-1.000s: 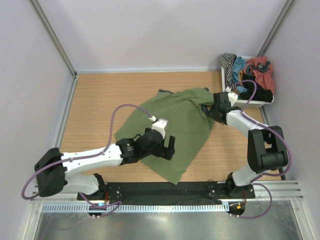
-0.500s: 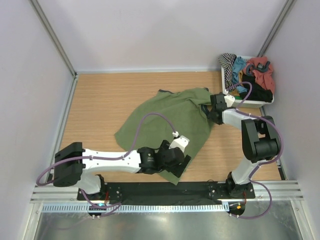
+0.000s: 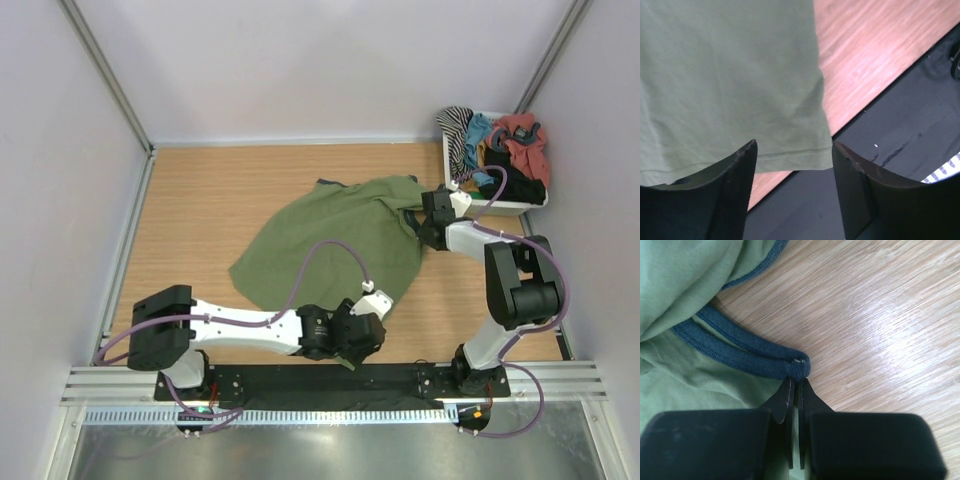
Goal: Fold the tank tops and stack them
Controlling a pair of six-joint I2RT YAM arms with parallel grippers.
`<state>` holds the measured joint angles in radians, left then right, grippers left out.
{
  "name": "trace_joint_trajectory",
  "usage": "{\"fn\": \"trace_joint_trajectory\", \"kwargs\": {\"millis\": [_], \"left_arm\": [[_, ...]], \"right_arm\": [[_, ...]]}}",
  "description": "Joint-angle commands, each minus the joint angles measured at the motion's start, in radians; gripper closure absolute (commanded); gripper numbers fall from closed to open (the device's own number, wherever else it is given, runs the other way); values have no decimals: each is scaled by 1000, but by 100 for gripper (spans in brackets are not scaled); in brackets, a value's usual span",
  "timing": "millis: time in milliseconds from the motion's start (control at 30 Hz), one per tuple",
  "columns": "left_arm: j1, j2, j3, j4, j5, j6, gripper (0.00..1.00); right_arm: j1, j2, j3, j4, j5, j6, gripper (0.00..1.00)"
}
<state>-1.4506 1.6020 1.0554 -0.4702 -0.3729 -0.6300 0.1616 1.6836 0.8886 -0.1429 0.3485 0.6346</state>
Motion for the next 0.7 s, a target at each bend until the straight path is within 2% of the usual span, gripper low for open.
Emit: {"fn": "trace_joint_trajectory", "kwargs": {"millis": [0,200,367,533,633,667], "left_arm": [[-25,36,61,-25,46,-13,39],[-36,122,87,-47,95,-31,37],[-37,179,101,-45,147,-42,39],[-36,237,170,-157,62,-60,56],[-8,236,180,-192,58,-60,75],[1,230,173,-186,63,-68,90]], "right_arm": [[-2,-50,-7,35,23,10,99],[-2,-67,-17,39,17,10,99],[-4,-76,-22,39,18,11,99],[-4,-88,-31,37,26,13,99],[-4,-105,-37,42,35,13,99],[-4,-107,-39,40,33,13,99]]}}
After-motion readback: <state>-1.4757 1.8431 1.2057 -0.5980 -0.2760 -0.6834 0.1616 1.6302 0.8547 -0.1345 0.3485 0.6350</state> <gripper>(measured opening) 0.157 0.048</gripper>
